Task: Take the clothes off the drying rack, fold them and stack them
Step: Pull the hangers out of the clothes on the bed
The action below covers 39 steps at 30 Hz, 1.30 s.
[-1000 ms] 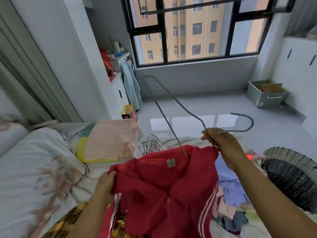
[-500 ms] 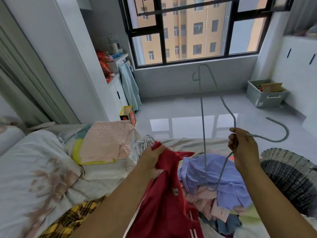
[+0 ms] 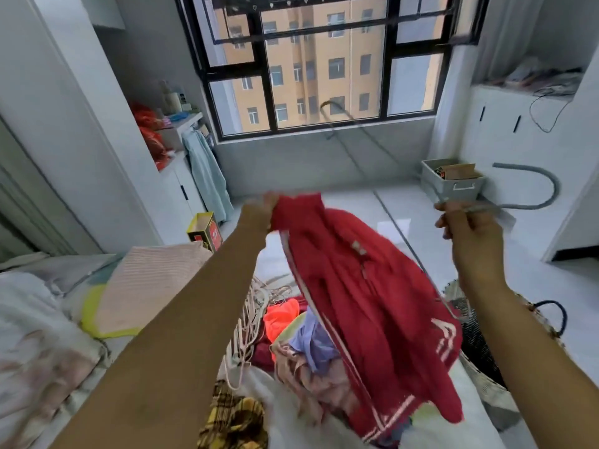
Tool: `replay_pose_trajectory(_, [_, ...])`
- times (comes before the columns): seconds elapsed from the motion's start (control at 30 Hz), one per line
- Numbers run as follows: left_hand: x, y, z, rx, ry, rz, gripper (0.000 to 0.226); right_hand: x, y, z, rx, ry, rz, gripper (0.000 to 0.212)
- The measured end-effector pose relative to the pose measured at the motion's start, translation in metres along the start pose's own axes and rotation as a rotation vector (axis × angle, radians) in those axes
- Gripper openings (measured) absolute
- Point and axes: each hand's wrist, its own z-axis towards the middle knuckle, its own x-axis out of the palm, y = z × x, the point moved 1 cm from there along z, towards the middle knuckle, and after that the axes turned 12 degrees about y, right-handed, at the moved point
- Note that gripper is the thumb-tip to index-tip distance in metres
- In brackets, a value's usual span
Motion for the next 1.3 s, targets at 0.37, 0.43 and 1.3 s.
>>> replay_pose_trajectory(0.37, [-0.082,0.177,-0.062,0.659,0.145,1.362,0.079,0.17,-0.072,-0.086,0.224,0.718,-0.262,0.021])
replay_pose_trajectory(0.43, [-0.089,0.177,-0.068,0.405,0.233,1.131,0.087,0.197,-0.079,-0.101,0.26,0.786,-0.254,0.021])
replay_pose_trajectory(1.3, [-0.337,0.318,-0.072,-0.752,-0.016,-0.181,0.024,0.4,-0.249,-0.164,0.856,0.671,-0.081,0.02])
